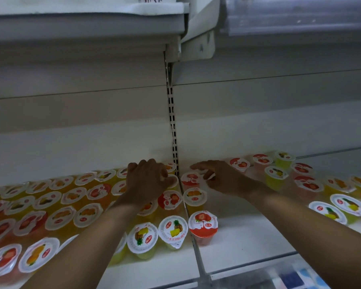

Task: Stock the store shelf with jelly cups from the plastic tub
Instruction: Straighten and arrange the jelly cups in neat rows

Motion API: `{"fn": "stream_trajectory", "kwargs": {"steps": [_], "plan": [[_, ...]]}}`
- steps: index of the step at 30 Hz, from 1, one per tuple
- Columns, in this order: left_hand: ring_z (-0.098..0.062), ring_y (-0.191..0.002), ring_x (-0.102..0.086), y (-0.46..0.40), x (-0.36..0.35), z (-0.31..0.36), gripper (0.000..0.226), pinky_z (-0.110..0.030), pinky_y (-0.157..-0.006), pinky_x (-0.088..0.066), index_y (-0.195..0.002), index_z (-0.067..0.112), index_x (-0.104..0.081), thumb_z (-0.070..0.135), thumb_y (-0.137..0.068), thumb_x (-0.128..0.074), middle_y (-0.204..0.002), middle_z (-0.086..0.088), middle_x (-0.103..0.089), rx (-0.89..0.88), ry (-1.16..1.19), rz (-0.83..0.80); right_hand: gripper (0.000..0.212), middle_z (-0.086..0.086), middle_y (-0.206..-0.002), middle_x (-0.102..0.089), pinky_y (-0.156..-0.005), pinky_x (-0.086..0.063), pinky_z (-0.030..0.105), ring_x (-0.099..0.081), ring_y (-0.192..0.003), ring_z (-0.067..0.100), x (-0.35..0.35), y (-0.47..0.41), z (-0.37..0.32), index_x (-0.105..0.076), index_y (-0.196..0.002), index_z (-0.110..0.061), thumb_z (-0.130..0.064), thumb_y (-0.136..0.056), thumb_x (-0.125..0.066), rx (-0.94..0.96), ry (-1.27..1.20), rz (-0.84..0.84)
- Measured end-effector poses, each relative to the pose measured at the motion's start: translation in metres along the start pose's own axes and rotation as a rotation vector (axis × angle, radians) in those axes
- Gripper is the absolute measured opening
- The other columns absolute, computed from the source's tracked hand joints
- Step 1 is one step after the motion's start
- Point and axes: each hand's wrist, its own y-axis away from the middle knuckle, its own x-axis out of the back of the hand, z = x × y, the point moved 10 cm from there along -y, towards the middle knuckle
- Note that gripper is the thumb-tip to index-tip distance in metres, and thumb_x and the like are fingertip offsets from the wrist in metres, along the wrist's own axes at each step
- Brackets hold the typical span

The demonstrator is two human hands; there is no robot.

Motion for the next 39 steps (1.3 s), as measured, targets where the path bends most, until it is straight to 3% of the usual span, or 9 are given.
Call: {"fn": "stream_trajectory", "kwargs": {"steps": [4,8,13,19,23,27,31,34,39], "plan": [[-0.015,-0.107,-0.054,-0.006,0.003,-0.003,0.034,-0.035,-0.095,-0.031,-0.115,0.026,-0.06,0.043,-0.1,-0.034,-0.115,0.005,-0.058,-0.026,0.044,0.026,0.045,0.004,-0.127,-0.053,-0.091,-0.042,0.028,-0.046,-0.114,0.019,0.058,0.004,0.027,-0.051,-0.133,-0.026,-0.013,-0.09,-0.055,-0.12,0.408,0.282],[-0.012,-0.117,-0.052,-0.011,-0.013,-0.001,0.037,-0.034,-0.103,-0.027,-0.129,0.029,-0.054,0.039,-0.102,-0.032,-0.13,0.008,-0.055,-0.07,0.061,-0.095,0.051,0.01,-0.133,-0.049,-0.1,-0.04,0.038,-0.043,-0.122,0.03,0.062,-0.001,0.068,-0.045,-0.139,-0.025,-0.041,-0.092,-0.056,-0.377,0.6,0.093],[-0.012,-0.118,-0.052,-0.012,-0.023,0.004,0.036,-0.034,-0.108,-0.024,-0.127,0.03,-0.056,0.038,-0.101,-0.033,-0.132,0.008,-0.054,-0.105,0.057,-0.167,0.033,0.001,-0.13,-0.052,-0.098,-0.041,0.035,-0.046,-0.118,0.023,0.056,-0.01,0.073,-0.057,-0.124,-0.03,-0.028,-0.091,-0.058,-0.387,0.633,0.047],[-0.013,-0.115,-0.053,-0.016,-0.023,0.003,0.036,-0.035,-0.11,-0.023,-0.123,0.028,-0.06,0.04,-0.1,-0.035,-0.129,0.007,-0.056,-0.109,0.063,-0.183,0.055,0.012,-0.129,-0.049,-0.093,-0.043,0.038,-0.049,-0.116,0.033,0.067,-0.008,0.082,-0.043,-0.133,-0.016,-0.038,-0.086,-0.061,-0.55,0.734,0.007],[-0.013,-0.113,-0.054,-0.015,-0.023,0.004,0.036,-0.035,-0.11,-0.022,-0.121,0.026,-0.061,0.039,-0.1,-0.035,-0.126,0.006,-0.058,-0.11,0.053,-0.191,0.04,0.013,-0.118,-0.06,-0.081,-0.047,0.031,-0.06,-0.104,0.031,0.06,-0.009,0.072,-0.05,-0.119,-0.007,-0.021,-0.084,-0.063,-0.522,0.639,-0.005],[-0.013,-0.107,-0.056,-0.014,-0.025,0.004,0.034,-0.035,-0.107,-0.025,-0.113,0.025,-0.064,0.038,-0.1,-0.036,-0.119,0.006,-0.06,-0.109,0.061,-0.181,0.048,0.008,-0.113,-0.061,-0.075,-0.046,0.03,-0.06,-0.097,0.024,0.036,-0.021,0.054,-0.05,-0.117,-0.012,-0.024,-0.078,-0.075,-0.423,0.332,0.072],[-0.012,-0.106,-0.055,-0.017,-0.024,0.005,0.033,-0.036,-0.107,-0.025,-0.112,0.027,-0.064,0.039,-0.099,-0.036,-0.118,0.007,-0.059,-0.117,0.067,-0.177,0.03,-0.002,-0.098,-0.063,-0.069,-0.048,0.021,-0.06,-0.081,0.009,0.017,-0.035,0.044,-0.062,-0.098,-0.013,-0.028,-0.078,-0.077,-0.36,0.02,0.153],[-0.013,-0.106,-0.056,-0.018,-0.022,0.005,0.033,-0.035,-0.106,-0.025,-0.112,0.028,-0.064,0.039,-0.099,-0.037,-0.117,0.007,-0.06,-0.117,0.075,-0.169,0.01,0.003,-0.093,-0.069,-0.058,-0.044,0.012,-0.058,-0.065,0.0,0.012,-0.044,0.035,-0.068,-0.094,-0.014,-0.021,-0.087,-0.069,-0.331,-0.06,0.194],[-0.013,-0.108,-0.056,-0.018,-0.022,0.004,0.033,-0.034,-0.106,-0.025,-0.114,0.026,-0.065,0.039,-0.099,-0.038,-0.119,0.006,-0.06,-0.124,0.076,-0.172,0.018,0.01,-0.096,-0.071,-0.072,-0.054,0.023,-0.066,-0.082,0.017,0.002,-0.054,0.029,-0.073,-0.103,-0.007,-0.01,-0.086,-0.068,-0.34,-0.125,0.194]]}}
